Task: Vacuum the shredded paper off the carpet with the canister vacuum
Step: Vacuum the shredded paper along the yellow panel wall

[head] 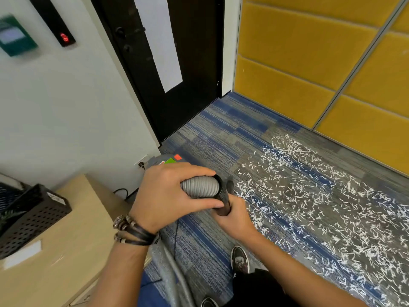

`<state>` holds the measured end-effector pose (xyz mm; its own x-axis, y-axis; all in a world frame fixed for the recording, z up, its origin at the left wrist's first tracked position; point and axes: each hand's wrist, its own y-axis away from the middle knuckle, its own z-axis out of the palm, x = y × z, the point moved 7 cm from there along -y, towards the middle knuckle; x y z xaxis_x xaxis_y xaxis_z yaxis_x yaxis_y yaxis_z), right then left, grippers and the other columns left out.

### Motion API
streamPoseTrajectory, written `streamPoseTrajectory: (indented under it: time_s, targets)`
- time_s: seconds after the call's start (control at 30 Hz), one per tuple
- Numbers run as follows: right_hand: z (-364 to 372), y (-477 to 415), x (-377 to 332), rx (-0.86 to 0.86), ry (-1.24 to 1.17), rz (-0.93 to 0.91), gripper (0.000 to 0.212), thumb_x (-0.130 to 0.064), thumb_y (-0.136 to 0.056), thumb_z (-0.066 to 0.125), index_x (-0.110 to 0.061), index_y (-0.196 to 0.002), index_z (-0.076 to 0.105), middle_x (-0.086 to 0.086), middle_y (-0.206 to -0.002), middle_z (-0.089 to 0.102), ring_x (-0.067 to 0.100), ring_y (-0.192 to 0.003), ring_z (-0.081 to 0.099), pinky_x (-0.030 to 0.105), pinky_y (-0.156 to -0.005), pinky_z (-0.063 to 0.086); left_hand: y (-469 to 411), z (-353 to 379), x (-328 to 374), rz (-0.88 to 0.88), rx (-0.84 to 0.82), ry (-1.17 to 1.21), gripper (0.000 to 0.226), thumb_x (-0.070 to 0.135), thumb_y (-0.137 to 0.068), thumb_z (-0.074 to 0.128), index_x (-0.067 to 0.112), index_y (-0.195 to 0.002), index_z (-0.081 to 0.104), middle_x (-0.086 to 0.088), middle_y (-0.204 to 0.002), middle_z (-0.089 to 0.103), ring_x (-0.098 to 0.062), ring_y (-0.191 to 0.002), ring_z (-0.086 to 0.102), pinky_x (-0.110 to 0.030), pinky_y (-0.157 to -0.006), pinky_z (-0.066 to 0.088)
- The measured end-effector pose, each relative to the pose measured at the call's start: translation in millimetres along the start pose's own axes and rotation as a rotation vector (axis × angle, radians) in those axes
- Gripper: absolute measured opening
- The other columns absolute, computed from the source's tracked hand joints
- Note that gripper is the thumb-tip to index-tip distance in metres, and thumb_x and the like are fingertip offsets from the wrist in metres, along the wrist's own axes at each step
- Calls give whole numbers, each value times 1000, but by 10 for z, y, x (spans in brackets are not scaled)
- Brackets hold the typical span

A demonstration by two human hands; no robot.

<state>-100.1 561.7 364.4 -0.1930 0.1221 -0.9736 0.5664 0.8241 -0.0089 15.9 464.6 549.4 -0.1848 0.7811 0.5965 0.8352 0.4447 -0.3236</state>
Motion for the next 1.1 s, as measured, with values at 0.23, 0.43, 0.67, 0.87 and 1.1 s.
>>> streamPoseTrajectory:
  time_s: [0.23, 0.43, 0.67, 0.87, 1.1]
  targets:
    - [223, 420, 6, -37, -6, 20, 28, -5, -75, 68, -23, -64, 49, -15, -55, 42, 2, -53, 34, 27, -50, 26, 330, -145, 66, 8, -23, 95, 57, 57, -60, 97, 29, -107, 83, 22, -103, 77, 3, -96, 73, -20, -89, 56]
    - [286, 557, -72, -22, -8, 1, 18, 3, -75, 71, -8, -71, 58, -10, -62, 47, 4, -59, 39, 30, -54, 32, 591, -363, 207, 52, 114, -18, 55, 68, -68, 87, 33, -110, 82, 22, -105, 77, 7, -97, 71, -16, -91, 53]
    - [503, 698, -28, -155, 22, 43, 21, 0, -75, 68, -6, -67, 50, -7, -59, 42, 9, -54, 38, 29, -52, 29, 920, -277, 126, -13, 42, -35, 53, 70, -68, 85, 37, -109, 81, 23, -102, 77, 8, -96, 70, -25, -86, 57]
    - [468, 1076, -99, -141, 5, 32, 30, -17, -77, 69, -33, -60, 49, -12, -55, 40, 7, -53, 33, 28, -52, 27, 1184, -224, 223, 10, 48, 76, 54, 62, -65, 94, 31, -108, 82, 21, -101, 77, 5, -94, 72, -27, -85, 59]
    - [330, 1074, -118, -91, 67, -3, 45, 7, -74, 71, -31, -63, 52, -16, -55, 46, 2, -53, 36, 22, -52, 29, 1272, -310, 312, 46, 165, 25, 54, 63, -68, 91, 31, -110, 82, 19, -104, 78, 4, -96, 72, -17, -91, 54]
